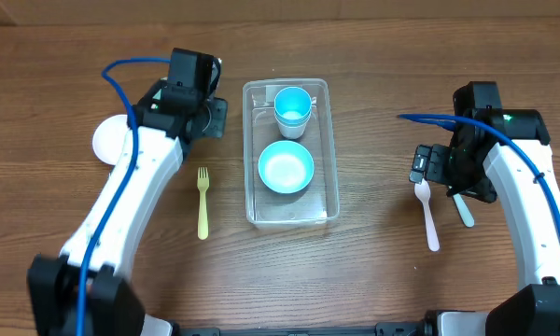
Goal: Pack container
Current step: 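Stack the teal bowl into the bowl in the container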
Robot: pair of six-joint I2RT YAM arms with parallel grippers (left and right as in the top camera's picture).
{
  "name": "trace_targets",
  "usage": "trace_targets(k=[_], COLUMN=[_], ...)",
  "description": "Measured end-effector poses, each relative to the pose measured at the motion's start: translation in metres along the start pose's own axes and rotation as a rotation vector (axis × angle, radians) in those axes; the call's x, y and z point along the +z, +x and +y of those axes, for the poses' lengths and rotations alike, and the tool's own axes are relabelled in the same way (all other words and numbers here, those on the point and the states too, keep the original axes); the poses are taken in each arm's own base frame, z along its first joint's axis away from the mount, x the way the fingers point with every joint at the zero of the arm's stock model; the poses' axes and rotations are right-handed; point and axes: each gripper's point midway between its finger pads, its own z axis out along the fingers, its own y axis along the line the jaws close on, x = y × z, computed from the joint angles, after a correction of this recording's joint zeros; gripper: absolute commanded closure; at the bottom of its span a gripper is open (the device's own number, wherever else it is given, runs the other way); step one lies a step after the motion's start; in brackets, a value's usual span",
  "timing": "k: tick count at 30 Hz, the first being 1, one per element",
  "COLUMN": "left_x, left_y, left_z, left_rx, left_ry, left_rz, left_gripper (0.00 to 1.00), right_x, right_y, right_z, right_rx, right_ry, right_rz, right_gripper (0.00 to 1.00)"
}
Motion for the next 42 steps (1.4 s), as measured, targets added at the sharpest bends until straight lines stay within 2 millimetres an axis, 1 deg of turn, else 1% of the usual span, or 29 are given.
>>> trace_targets(k=[1, 2, 3, 5, 7, 9, 11, 13, 19, 22, 27, 28, 30, 31, 32, 33, 34, 35, 37, 40, 42], left_x=[-0.017, -0.028, -0.042, -0.059, -0.072, -0.082, -0.087, -0.087, -0.058, -0.048, -0.022, -0.018, -0.011, -0.010, -0.008, -0.008, -0.007, -0.006, -0.006, -0.006, -0.006], left_y=[-0.004, -0.004, -0.001, 0.011, 0.034, 0.053, 0.062, 0.070, 0.086, 0.086, 0.089, 0.090, 0.091, 0.090, 0.088, 0.087, 0.086, 0.085, 0.085, 0.086, 0.089], left_z=[-0.015, -0.028, -0.052, -0.095, -0.133, -0.160, -0.169, -0.182, -0.193, -0.197, -0.209, -0.210, -0.212, -0.210, -0.207, -0.205, -0.203, -0.201, -0.200, -0.198, -0.197], left_rx=[0.027, 0.053, 0.100, 0.185, 0.262, 0.319, 0.340, 0.348, 0.346, 0.348, 0.382, 0.390, 0.410, 0.415, 0.421, 0.422, 0.428, 0.432, 0.432, 0.435, 0.438], left_ry=[0.031, 0.053, 0.103, 0.183, 0.250, 0.296, 0.313, 0.349, 0.369, 0.369, 0.365, 0.364, 0.358, 0.345, 0.323, 0.310, 0.298, 0.287, 0.279, 0.273, 0.267], left_rz=[-0.030, -0.040, -0.050, -0.041, 0.004, 0.039, 0.057, 0.067, 0.069, 0.071, 0.083, 0.086, 0.087, 0.084, 0.076, 0.072, 0.069, 0.065, 0.064, 0.071, 0.083], left_gripper=[0.96, 0.96, 0.96, 0.96, 0.96, 0.96, 0.96, 0.96, 0.96, 0.95, 0.92, 0.88, 0.34, 0.28, 0.19, 0.17, 0.17, 0.19, 0.27, 0.27, 0.31], right_x=[0.000, 0.000, 0.000, 0.000, 0.000, 0.000, 0.000, 0.000, 0.000, 0.000, 0.000, 0.000, 0.000, 0.000, 0.000, 0.000, 0.000, 0.000, 0.000, 0.000, 0.000], right_y=[0.000, 0.000, 0.000, 0.000, 0.000, 0.000, 0.000, 0.000, 0.000, 0.000, 0.000, 0.000, 0.000, 0.000, 0.000, 0.000, 0.000, 0.000, 0.000, 0.000, 0.000], right_z=[0.000, 0.000, 0.000, 0.000, 0.000, 0.000, 0.000, 0.000, 0.000, 0.000, 0.000, 0.000, 0.000, 0.000, 0.000, 0.000, 0.000, 0.000, 0.000, 0.000, 0.000], right_rx=[0.000, 0.000, 0.000, 0.000, 0.000, 0.000, 0.000, 0.000, 0.000, 0.000, 0.000, 0.000, 0.000, 0.000, 0.000, 0.000, 0.000, 0.000, 0.000, 0.000, 0.000], right_ry=[0.000, 0.000, 0.000, 0.000, 0.000, 0.000, 0.000, 0.000, 0.000, 0.000, 0.000, 0.000, 0.000, 0.000, 0.000, 0.000, 0.000, 0.000, 0.000, 0.000, 0.000], right_rz=[0.000, 0.000, 0.000, 0.000, 0.001, 0.001, 0.001, 0.001, 0.001, 0.001, 0.000, 0.001, 0.001, 0.001, 0.001, 0.001, 0.001, 0.000, 0.001, 0.000, 0.001], right_gripper=[0.00, 0.00, 0.00, 0.00, 0.00, 0.00, 0.00, 0.00, 0.00, 0.00, 0.00, 0.00, 0.00, 0.00, 0.00, 0.00, 0.00, 0.00, 0.00, 0.00, 0.00])
